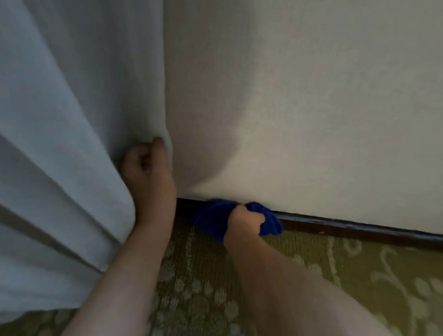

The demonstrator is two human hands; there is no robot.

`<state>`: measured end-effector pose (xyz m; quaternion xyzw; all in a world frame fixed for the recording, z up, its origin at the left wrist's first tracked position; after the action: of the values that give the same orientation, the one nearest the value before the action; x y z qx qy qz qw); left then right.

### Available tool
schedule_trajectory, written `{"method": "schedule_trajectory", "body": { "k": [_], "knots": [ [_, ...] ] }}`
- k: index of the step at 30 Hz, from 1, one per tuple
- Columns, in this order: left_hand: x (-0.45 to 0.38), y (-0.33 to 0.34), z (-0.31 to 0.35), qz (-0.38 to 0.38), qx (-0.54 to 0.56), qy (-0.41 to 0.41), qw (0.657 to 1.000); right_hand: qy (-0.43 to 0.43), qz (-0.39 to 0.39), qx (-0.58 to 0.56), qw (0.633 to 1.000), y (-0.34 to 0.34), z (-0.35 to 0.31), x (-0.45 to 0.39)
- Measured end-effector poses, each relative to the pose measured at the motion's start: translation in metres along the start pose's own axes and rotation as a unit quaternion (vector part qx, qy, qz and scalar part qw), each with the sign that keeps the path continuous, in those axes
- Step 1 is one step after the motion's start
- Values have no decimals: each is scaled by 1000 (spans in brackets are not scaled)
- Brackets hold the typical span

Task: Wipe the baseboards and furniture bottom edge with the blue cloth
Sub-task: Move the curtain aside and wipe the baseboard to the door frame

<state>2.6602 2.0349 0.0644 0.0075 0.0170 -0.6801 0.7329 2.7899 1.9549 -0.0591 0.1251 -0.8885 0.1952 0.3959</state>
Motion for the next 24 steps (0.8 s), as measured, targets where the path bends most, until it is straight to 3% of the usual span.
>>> {"method": "schedule_trajectory", "body": {
  "k": [3,6,9,11,14,18,20,24],
  "knots": [
    [17,-2,11,-78,-28,-52,995,-11,-69,15,997,-16,-10,10],
    [28,3,-7,-171,-10,-122,978,-47,-88,53,994,-30,-12,15],
    [49,11,-36,-196,-36,-198,960,-80,-110,70,988,-44,-9,29],
    [69,14,-61,-214,-86,-324,917,-93,-127,100,982,-60,-7,48],
    [102,19,-89,-276,-13,-514,812,-133,-154,151,967,-88,-12,71],
    [124,13,-86,-328,74,-605,721,-110,-197,124,966,-114,-23,69],
    [118,14,-97,-324,141,-590,726,-75,-220,84,969,-120,-18,52],
    [115,19,-140,-254,82,-530,805,22,-270,20,962,-123,13,19]
  ]
}}
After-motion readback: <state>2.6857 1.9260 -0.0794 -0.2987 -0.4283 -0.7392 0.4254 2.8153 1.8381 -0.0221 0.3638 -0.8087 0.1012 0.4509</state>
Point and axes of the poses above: each hand's wrist, its own x-axis away from the middle knuckle, its own y-axis out of the palm, z = x × y, the point moved 2 cm from there along -x, towards the middle knuckle, and after that the axes turned 2 degrees about x, right-handed, at the moved point
